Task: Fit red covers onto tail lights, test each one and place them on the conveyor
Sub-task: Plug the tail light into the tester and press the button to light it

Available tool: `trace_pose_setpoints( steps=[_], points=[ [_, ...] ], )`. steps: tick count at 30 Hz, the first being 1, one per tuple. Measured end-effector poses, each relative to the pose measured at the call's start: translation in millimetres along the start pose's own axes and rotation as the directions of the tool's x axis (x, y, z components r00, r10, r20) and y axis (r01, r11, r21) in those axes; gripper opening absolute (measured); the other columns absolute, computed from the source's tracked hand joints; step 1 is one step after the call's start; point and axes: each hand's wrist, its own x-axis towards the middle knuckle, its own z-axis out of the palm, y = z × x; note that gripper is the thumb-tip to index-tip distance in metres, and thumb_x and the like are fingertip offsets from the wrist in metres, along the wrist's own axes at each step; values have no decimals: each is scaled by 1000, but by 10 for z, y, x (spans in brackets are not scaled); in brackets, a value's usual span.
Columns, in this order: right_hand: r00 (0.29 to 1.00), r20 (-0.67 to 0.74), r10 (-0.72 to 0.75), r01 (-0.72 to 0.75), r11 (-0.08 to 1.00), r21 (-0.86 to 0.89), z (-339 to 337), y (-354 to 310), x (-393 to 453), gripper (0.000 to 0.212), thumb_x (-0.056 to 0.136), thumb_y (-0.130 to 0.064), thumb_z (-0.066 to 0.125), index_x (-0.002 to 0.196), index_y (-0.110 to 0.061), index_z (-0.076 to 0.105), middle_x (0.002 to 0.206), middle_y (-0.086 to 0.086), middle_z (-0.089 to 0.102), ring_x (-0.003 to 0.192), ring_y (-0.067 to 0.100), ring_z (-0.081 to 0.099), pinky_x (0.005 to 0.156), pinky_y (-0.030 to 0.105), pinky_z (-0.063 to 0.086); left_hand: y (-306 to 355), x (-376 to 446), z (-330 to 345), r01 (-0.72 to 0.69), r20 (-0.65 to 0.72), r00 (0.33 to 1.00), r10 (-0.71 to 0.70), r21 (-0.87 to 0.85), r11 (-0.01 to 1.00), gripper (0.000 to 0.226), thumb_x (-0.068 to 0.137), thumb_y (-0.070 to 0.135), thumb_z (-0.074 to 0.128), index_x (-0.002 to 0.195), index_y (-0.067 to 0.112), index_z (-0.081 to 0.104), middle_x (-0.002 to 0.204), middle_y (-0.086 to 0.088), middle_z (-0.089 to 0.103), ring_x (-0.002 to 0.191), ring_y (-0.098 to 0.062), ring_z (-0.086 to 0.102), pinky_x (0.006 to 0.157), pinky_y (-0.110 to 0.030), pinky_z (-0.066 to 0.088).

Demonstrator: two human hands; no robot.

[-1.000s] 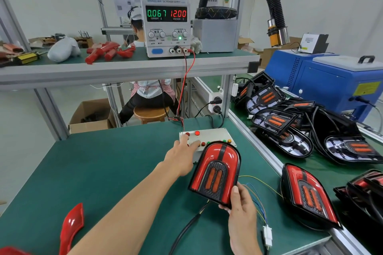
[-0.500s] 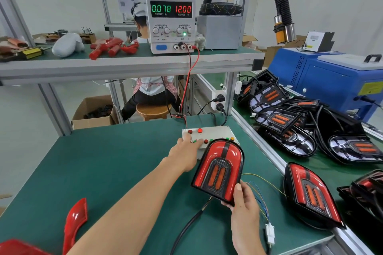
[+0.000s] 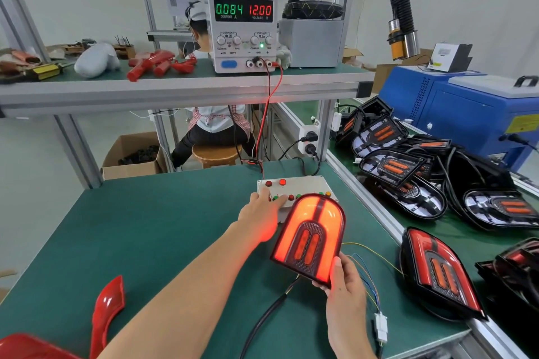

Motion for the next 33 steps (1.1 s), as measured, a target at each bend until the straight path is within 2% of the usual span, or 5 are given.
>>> trace_pose_setpoints(
  steps=[20,25,27,30,33],
  points=[
    [1000,-5,16,-17,1000,-8,9,-49,-27,23,107,-15,45,110,-24,66,84,-9,75,68,2,67,55,22,56,2,9,-19,-17,-1,1000,17,33,999,83,96,2,50,161,40,17,158,-13,24,137,-32,35,94,-40,51],
    [999,-36,21,-22,1000,-1,7,-53,-41,21,106,-20,48,105,-28,67,85,-11,75,71,4,68,61,27,57,-2,41,-50,-25,-81,996,33,91,995,71,94,13,62,156,34,34,151,-13,37,138,-31,34,109,-43,39],
    [998,-63,30,-29,999,19,4,-52,-31,20,106,-18,48,104,-26,67,83,-10,75,70,5,67,58,25,56,16,69,-44,-45,-128,990,58,102,994,68,93,13,63,153,32,38,148,-10,40,139,-30,32,110,-43,36],
    [995,-81,51,-48,998,37,0,-50,-31,20,107,-18,47,103,-23,66,81,-5,75,68,7,67,55,25,55,56,124,-40,-117,-158,979,132,99,988,66,95,15,60,154,33,36,149,-8,41,141,-30,31,113,-46,33],
    [995,-83,54,-51,998,40,-8,-44,-41,20,107,-20,46,103,-23,66,80,-3,75,66,6,67,54,24,55,73,197,-56,-214,-108,969,221,70,974,62,101,20,53,156,38,32,152,-9,38,144,-30,27,118,-49,25]
  ],
)
